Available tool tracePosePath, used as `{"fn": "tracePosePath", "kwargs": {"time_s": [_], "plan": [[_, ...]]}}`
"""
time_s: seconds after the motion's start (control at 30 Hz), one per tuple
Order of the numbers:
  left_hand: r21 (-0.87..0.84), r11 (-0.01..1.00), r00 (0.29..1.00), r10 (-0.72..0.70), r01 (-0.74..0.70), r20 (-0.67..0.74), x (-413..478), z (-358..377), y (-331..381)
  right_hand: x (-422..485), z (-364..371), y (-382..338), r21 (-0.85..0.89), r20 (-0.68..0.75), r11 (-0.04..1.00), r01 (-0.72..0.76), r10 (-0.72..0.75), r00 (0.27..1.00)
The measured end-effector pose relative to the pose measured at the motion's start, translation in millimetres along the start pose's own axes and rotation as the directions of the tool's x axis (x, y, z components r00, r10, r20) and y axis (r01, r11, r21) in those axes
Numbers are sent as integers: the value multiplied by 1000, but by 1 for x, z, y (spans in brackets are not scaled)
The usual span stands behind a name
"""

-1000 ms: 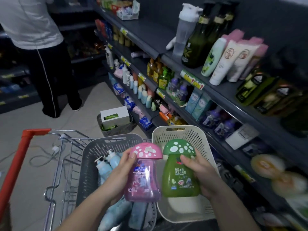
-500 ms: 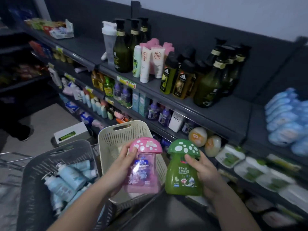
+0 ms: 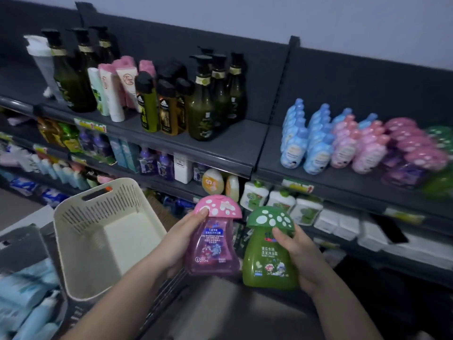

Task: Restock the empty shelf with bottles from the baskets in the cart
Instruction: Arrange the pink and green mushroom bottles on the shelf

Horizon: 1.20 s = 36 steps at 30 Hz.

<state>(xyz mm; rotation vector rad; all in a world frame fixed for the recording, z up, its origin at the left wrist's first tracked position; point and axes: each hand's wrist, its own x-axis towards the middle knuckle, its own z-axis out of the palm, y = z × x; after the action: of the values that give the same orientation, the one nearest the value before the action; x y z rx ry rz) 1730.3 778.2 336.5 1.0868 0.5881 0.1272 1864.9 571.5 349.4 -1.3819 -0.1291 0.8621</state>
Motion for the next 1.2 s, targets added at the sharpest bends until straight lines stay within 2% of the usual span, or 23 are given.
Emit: {"fn": "tracePosePath", "kwargs": {"time_s": [0.27,0.5,0.63,0.93,1.2], "plan": [[87,993,981,-95,81,171,33,77,-10,-27,-67,-1,177,-238,981,75,-31,971],[134,972,925,-225,192,306,81,140,-11,-41,-120,-25,166,-423,972,167,-83,902],[186,963,880,-257,196,399,111,176,-2,-41,-146,-44,169,-524,956,239,-119,843],[239,936,781,-348,259,518,169,238,12,-21,-183,-64,121,-636,923,364,-210,742],[261,926,739,-375,272,560,199,281,16,-8,-214,-73,125,-677,886,446,-252,692]]}}
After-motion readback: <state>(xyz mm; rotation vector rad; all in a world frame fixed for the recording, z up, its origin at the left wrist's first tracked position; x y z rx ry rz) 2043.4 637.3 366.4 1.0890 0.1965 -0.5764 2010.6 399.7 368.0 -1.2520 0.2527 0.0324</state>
